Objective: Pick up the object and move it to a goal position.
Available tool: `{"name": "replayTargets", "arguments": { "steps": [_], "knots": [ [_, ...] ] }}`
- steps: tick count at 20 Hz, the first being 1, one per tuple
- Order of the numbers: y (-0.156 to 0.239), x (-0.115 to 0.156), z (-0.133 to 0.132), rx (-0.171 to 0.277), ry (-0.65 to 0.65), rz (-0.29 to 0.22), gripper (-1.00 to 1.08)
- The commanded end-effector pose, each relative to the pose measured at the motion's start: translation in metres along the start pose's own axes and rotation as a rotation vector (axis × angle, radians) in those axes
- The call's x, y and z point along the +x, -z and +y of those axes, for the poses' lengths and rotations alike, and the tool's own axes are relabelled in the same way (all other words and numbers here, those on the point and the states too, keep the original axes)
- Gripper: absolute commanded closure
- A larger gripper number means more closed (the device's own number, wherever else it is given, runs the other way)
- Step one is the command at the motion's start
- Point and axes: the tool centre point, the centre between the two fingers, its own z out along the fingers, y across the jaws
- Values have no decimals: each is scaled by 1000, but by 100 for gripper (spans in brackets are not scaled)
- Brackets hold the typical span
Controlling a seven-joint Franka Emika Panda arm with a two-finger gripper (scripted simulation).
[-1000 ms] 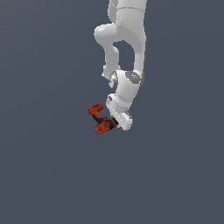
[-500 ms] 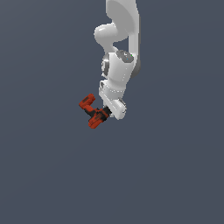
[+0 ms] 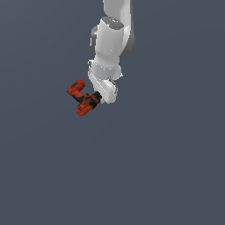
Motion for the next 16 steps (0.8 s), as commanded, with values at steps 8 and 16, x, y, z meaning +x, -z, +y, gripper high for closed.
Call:
{"name": "replayTargets", "arguments": {
  "steps": [8, 16],
  "knots": [
    [87, 56, 39, 5, -2, 4, 108],
    [153, 98, 68, 5, -1, 5, 108]
  ]
}}
